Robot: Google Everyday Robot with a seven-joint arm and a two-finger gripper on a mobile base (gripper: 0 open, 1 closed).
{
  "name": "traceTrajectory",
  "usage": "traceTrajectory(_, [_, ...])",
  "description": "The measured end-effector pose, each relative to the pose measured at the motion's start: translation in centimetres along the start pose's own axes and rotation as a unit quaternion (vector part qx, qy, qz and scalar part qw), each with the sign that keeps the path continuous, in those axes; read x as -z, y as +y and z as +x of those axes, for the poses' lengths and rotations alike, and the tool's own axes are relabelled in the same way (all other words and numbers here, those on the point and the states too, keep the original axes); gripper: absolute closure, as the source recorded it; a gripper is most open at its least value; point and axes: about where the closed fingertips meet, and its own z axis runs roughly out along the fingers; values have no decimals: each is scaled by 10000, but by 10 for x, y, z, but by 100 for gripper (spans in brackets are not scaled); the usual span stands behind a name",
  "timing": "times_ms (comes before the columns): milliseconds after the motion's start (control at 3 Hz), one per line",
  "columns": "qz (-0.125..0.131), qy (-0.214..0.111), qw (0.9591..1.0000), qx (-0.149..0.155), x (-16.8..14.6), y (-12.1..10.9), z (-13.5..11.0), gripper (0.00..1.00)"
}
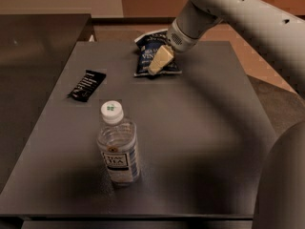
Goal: Move blue chip bag near blue plastic bottle
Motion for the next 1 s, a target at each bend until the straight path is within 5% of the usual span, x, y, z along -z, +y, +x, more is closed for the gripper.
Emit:
traceTrajectory(333, [55, 49, 10000, -41, -3, 1, 3, 56])
traceTrajectory(1000, [-63, -81, 9998, 163, 31, 11, 15, 99])
